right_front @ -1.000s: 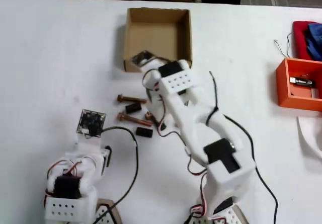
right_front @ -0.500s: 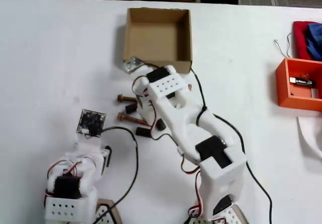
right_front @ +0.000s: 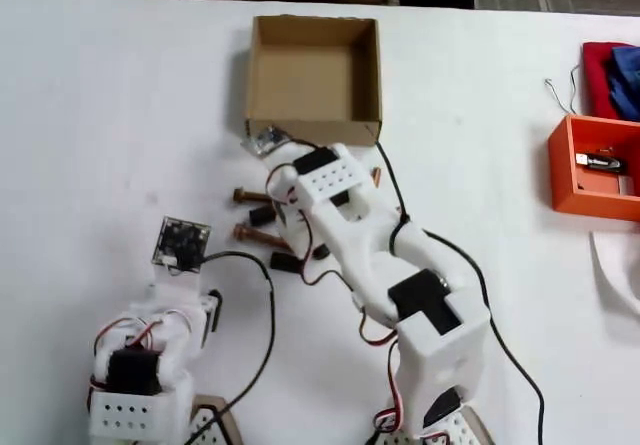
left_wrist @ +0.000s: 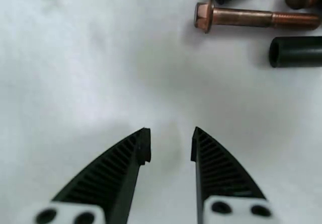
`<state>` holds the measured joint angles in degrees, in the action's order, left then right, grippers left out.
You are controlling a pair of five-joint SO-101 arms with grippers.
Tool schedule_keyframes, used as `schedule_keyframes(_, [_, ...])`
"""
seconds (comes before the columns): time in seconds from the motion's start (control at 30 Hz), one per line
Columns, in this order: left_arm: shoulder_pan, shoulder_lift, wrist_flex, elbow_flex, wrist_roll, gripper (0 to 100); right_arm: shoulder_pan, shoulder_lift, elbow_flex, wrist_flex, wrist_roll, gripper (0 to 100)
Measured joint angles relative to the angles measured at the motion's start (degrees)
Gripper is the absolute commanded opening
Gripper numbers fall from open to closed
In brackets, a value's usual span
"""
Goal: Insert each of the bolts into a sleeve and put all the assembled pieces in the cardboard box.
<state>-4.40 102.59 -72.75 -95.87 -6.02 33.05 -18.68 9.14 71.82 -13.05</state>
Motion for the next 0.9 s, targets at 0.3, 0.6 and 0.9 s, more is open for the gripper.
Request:
schedule_keyframes(0.3, [0.00,0.00,0.00,0.00,0.00,16,-0.09,-3.60,0.00,-1.67,0.18,15.4])
schedule_keyframes(0.6, [0.00,0.00,0.00,0.00,0.00,16,-0.62,-5.71,-2.11,-1.93,1.41,13.0])
schedule_keyframes(0.9, [0.00,0.00,0.00,0.00,0.00,16,-0.62,-6.15,-2.73,-1.93,3.25,6.8])
